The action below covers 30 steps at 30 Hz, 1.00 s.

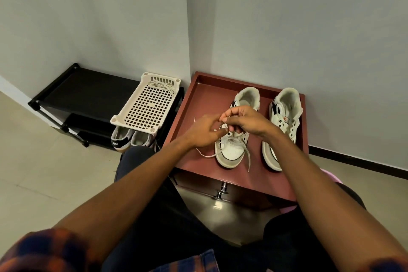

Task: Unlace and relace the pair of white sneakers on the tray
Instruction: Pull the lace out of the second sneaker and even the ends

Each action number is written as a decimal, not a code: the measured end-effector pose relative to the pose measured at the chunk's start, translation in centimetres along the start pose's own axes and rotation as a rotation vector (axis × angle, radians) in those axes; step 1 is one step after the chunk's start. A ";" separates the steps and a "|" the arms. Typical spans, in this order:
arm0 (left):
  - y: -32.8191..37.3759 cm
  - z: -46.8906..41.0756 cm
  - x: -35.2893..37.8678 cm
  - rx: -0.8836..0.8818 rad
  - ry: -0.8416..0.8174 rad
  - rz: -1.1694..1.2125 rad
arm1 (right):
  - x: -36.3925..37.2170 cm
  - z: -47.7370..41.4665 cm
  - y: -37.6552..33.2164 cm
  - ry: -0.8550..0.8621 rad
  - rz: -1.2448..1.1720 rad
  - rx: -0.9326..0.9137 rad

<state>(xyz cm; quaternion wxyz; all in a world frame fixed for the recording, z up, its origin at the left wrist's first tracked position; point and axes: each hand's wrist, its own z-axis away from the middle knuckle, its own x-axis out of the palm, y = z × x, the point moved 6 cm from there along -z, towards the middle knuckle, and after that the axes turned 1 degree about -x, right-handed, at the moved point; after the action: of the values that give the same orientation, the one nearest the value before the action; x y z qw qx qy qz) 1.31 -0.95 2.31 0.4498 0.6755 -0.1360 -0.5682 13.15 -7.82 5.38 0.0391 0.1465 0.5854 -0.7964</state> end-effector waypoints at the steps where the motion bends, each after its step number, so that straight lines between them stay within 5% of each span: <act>1: 0.2 -0.3 0.6 -0.049 -0.021 0.080 | 0.1 0.0 -0.2 0.002 -0.019 -0.017; 8: -4.8 1.4 -3.4 -0.279 0.281 0.386 | -4.1 2.1 4.4 0.128 -0.089 0.064; 11: -9.2 2.9 -5.0 -0.447 0.370 0.341 | -5.8 3.8 6.6 0.117 -0.007 0.125; 15: -9.8 3.3 -5.3 -0.458 0.330 0.204 | -6.1 4.9 7.2 0.037 0.112 0.173; 19: -8.3 2.9 -6.4 -0.468 0.467 0.127 | -6.5 5.4 7.2 0.104 0.185 0.229; 22: -6.3 2.2 -5.7 -0.355 0.417 -0.016 | -5.9 5.6 6.9 0.106 0.109 0.223; 27: 1.3 0.8 1.4 0.100 0.026 -0.132 | -2.3 4.3 3.6 -0.011 0.025 0.137; 30: 3.0 0.4 3.2 0.156 0.046 -0.074 | -1.0 3.5 2.4 -0.014 0.011 0.105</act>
<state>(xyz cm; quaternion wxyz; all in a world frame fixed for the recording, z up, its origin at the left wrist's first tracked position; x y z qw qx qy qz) 2.96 -5.02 2.54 0.3774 0.7259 -0.1443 -0.5565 13.98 -11.95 4.34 0.0399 0.1462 0.5419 -0.8267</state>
